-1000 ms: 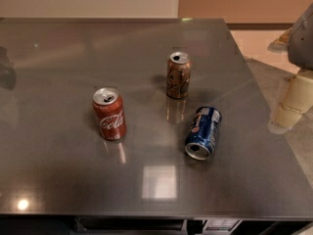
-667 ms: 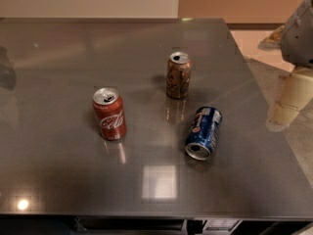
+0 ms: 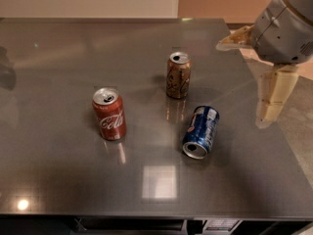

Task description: Place pepsi can upright

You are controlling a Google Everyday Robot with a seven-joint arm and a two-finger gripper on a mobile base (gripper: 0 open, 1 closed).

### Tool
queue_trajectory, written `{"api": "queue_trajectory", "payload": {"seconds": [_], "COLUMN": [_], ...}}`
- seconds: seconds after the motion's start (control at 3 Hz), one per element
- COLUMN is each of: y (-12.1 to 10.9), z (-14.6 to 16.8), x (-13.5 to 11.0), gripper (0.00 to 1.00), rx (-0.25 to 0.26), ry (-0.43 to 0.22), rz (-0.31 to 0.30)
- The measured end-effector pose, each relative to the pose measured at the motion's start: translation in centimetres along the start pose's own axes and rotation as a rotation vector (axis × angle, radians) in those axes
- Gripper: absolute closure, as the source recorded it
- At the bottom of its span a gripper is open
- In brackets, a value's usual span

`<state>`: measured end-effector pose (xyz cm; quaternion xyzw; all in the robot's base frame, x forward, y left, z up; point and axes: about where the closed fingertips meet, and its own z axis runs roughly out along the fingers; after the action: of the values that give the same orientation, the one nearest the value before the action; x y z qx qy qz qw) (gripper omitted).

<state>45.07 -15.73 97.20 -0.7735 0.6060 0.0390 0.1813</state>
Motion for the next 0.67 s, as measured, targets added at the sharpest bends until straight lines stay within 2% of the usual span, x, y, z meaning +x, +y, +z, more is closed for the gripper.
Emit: {"api": "queue_trajectory", "payload": {"seconds": [0.33,0.67], "y": [0.6,1.6], "z": [0.9,2.4], "x": [-1.5,-2.4], "gripper": [0.0,0.0], "rx": [-0.054,-0.083], "ry": [-0.05,-0.039], "rz": [-0.202,-0.41]}}
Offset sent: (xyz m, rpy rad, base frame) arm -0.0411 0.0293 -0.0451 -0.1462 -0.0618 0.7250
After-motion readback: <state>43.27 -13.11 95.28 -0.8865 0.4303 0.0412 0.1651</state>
